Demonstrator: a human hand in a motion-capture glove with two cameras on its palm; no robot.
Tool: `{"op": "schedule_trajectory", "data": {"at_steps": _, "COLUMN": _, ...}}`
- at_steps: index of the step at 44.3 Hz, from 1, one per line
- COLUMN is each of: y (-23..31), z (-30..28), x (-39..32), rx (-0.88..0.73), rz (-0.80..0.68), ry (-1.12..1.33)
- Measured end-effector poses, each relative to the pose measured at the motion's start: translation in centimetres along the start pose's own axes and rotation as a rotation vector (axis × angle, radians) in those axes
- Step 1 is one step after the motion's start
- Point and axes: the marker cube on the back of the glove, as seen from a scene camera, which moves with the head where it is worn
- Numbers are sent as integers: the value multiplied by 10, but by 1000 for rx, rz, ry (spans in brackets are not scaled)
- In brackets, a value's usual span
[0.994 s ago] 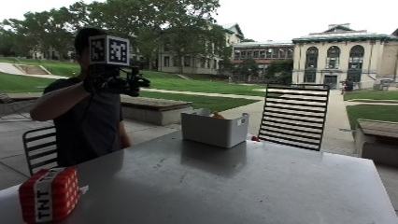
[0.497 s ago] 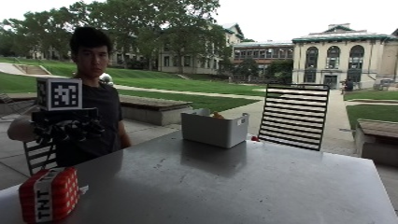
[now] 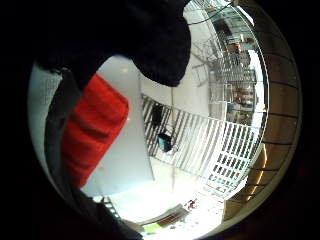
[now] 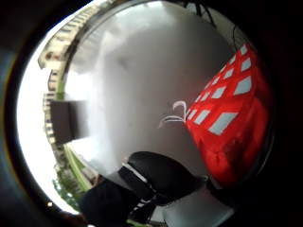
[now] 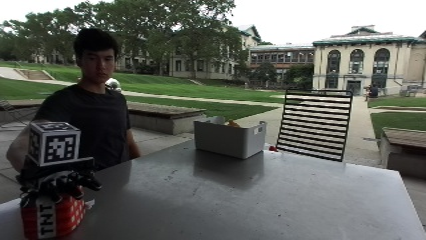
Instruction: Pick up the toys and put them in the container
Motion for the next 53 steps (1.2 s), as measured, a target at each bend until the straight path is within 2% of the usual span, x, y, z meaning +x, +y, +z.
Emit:
{"op": "schedule_trajectory", "data": {"at_steps": 20, "y": -1, "z": 55, "x": -3, "rx": -51, "rz": 36, "ry": 60}}
{"op": "schedule_trajectory", "data": {"at_steps": 53, "y": -5, "z": 59, "x": -2, "rx": 155, "rz": 52, "ry": 101}}
